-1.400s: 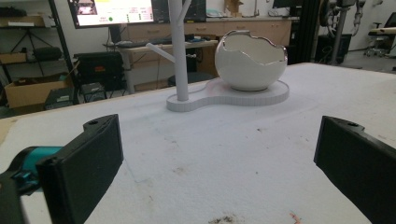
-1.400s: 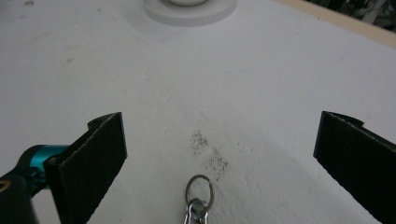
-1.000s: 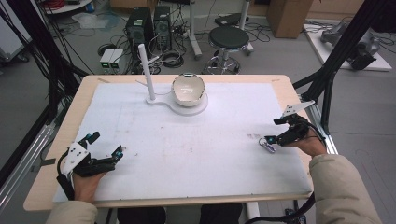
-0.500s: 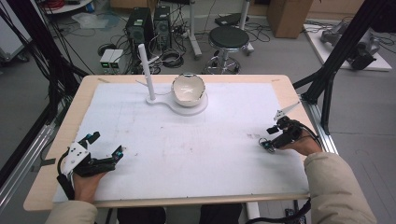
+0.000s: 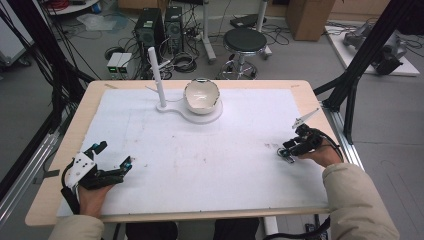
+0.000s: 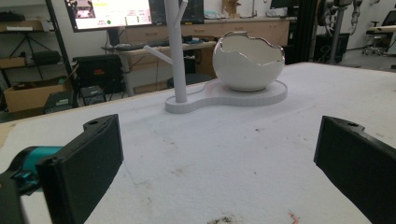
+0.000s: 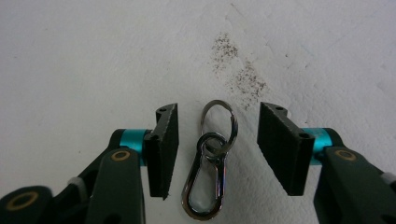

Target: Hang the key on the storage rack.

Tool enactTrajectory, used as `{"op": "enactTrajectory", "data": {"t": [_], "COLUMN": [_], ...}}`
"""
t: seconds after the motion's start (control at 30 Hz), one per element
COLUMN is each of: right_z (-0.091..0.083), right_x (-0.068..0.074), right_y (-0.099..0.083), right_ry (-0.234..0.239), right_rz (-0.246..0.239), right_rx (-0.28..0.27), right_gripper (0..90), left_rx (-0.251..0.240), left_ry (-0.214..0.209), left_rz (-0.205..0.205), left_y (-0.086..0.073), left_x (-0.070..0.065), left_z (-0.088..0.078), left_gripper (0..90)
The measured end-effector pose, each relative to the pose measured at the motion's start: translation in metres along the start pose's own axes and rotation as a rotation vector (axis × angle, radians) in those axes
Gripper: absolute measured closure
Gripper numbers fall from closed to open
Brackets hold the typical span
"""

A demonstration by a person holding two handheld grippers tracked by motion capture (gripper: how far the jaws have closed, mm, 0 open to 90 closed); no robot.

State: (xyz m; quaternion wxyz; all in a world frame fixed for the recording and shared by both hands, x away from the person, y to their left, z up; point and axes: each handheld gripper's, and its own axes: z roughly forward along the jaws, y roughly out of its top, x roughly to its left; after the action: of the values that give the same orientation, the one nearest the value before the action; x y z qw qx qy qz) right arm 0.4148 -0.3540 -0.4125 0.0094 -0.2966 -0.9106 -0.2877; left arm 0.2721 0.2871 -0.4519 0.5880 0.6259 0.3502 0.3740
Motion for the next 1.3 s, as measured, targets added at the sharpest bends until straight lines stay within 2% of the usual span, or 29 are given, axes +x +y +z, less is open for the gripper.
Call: {"op": "enactTrajectory", "data": {"t": [0.2,0.27,0.33,0.83,0.97,1.07,1.23,1.3], "right_z": [0.0005,0.0007,0.0010,-0.0025,-0.0027,-0.0038,-0.0023,-0.0022], "right_x": [-0.0012,-0.0012,-0.0011,-0.0015,-0.0016,0.0005,0.0015,0.0017], "right_y": [-0.0003,-0.0001,0.0000,-0.0013,-0.0013,-0.0005,0.0006,0.0009], "right_ry": [0.002,0.020,0.019,0.021,0.037,0.018,0.048,0.050], "right_rz": [0.002,0.003,-0.001,-0.011,-0.015,-0.024,0.018,0.012], "right_rx": [0.015,0.022,0.027,0.024,0.022,0.024,0.031,0.030], "right_gripper": [58.9,62.4,65.5,85.0,87.0,88.4,88.9,88.9], "left_rx": [0.000,0.001,0.001,-0.002,-0.003,-0.003,-0.003,-0.001], "left_ry": [0.001,0.000,0.000,0.001,0.001,0.000,0.001,0.001], "left_rz": [0.002,0.003,0.003,0.005,0.002,0.002,0.003,0.000], "left_y": [0.0000,0.0000,0.0001,0.0000,-0.0001,-0.0001,0.0000,0.0000], "left_x": [-0.0001,-0.0001,-0.0001,-0.0003,-0.0005,-0.0005,-0.0002,0.0001], "left_z": [0.0000,-0.0001,-0.0001,0.0000,0.0000,0.0000,0.0000,0.0001], "left_gripper": [1.7,1.7,1.7,1.7,1.7,1.7,1.7,1.7]}}
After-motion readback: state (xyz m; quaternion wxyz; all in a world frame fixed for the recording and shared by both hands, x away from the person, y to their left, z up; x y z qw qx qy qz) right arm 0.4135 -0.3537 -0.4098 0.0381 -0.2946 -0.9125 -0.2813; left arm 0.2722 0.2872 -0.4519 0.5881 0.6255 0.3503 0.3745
